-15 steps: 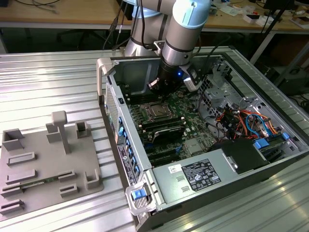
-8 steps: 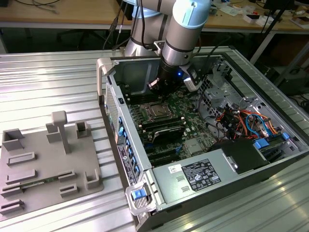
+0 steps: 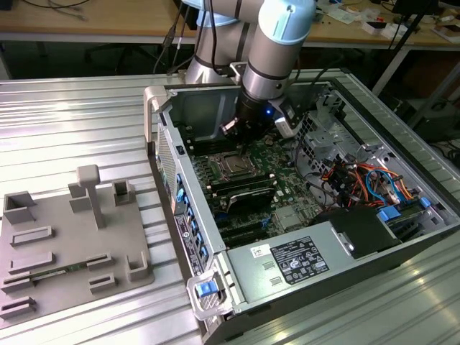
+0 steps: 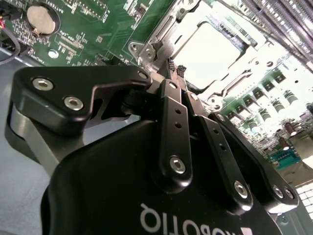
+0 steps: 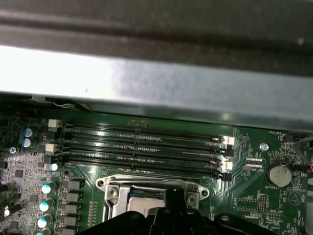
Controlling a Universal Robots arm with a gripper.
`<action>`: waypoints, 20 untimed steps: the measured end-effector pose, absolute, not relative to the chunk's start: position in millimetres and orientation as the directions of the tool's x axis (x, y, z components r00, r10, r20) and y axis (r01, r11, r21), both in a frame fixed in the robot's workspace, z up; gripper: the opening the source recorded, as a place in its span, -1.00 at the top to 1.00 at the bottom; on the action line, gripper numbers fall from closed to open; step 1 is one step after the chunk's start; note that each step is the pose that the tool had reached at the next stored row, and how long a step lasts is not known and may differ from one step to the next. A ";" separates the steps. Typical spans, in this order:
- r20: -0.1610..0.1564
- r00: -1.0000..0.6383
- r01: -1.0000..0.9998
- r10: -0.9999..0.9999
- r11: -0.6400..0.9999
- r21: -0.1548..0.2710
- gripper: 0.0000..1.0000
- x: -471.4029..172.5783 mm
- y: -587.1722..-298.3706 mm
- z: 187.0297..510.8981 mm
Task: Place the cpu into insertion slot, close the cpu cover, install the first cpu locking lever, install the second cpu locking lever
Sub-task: 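Install the second cpu locking lever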
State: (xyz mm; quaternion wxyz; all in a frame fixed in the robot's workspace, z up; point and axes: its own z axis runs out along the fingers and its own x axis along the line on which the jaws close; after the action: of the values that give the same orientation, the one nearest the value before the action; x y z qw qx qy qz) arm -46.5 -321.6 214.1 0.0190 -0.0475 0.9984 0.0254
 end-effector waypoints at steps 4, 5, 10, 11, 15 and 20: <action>-0.040 -0.995 -0.096 -0.094 0.994 0.049 0.79 -46.5 -325.8 214.3; -0.040 -0.995 -0.096 -0.094 0.994 0.049 0.79 -46.4 -326.0 215.2; -0.040 -0.995 -0.096 -0.094 0.994 0.046 0.79 -44.2 -326.7 223.5; -0.040 -0.995 -0.096 -0.094 0.994 0.046 0.79 -44.1 -328.3 223.5; -0.040 -0.995 -0.096 -0.094 0.994 0.044 0.79 -44.1 -336.7 223.5; -0.039 -0.995 -0.096 -0.095 0.995 0.031 0.79 -37.8 -346.8 223.3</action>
State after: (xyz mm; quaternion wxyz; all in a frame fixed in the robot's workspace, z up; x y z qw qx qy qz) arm -37.8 -346.8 223.3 0.0185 -0.0477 0.9986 0.0162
